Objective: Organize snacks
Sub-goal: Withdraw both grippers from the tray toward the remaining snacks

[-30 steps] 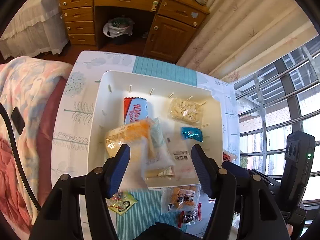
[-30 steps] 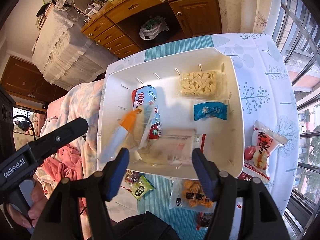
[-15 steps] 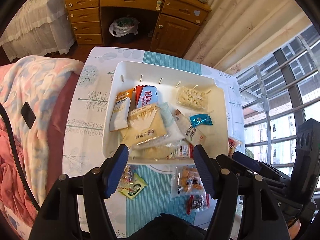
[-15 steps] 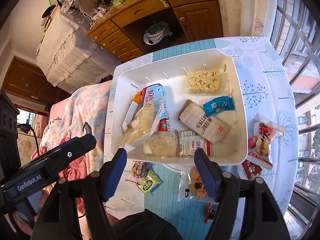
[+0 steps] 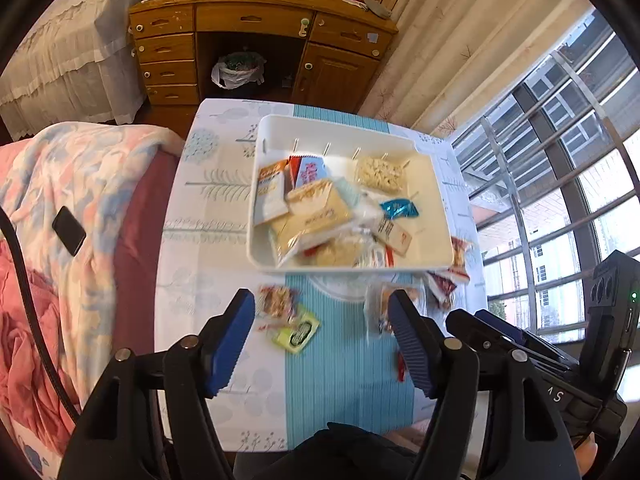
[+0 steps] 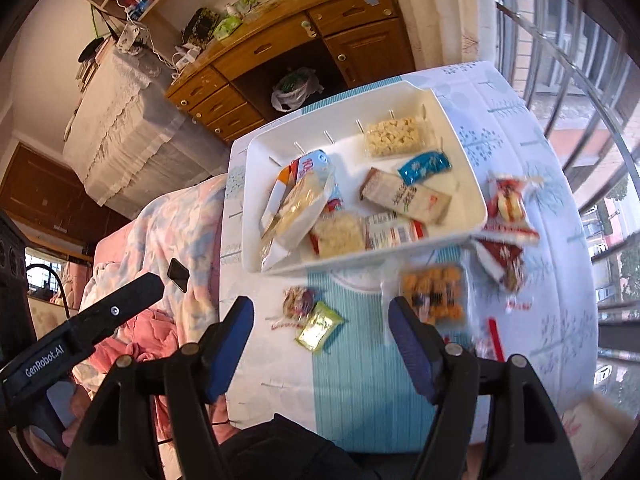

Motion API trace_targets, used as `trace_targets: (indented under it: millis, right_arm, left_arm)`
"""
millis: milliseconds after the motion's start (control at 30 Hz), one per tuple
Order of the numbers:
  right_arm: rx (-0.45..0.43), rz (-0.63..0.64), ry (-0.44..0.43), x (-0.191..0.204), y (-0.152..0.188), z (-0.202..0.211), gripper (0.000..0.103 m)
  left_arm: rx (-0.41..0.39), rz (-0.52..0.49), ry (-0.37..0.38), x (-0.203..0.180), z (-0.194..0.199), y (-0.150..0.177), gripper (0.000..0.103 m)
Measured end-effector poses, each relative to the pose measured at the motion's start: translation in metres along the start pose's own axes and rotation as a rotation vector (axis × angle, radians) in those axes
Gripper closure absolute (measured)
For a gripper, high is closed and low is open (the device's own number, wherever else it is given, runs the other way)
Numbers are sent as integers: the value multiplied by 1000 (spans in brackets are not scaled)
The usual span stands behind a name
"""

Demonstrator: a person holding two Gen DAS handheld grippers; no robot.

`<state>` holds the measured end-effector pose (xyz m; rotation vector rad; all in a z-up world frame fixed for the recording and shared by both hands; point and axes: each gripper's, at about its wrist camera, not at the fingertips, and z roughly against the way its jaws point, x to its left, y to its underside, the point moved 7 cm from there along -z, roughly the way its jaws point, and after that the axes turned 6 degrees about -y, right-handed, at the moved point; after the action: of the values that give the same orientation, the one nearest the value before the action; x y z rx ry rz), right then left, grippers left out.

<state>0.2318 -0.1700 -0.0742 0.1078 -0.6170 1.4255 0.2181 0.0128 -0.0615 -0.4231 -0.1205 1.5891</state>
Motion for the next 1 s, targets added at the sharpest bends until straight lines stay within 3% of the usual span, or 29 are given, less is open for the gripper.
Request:
trace_targets:
  millis: [467, 933, 1000]
  right_arm:
    - [-75, -57, 30, -5, 90, 21, 33]
    - [-130, -43, 105, -62, 113, 40, 33]
    - [-131, -21, 123, -74, 112, 44, 33]
  left_arm:
    - [22, -20, 9, 29, 5, 83, 29]
    - [42, -49, -26, 0, -13, 127, 28]
    - [44, -44, -30, -9, -16, 129, 24]
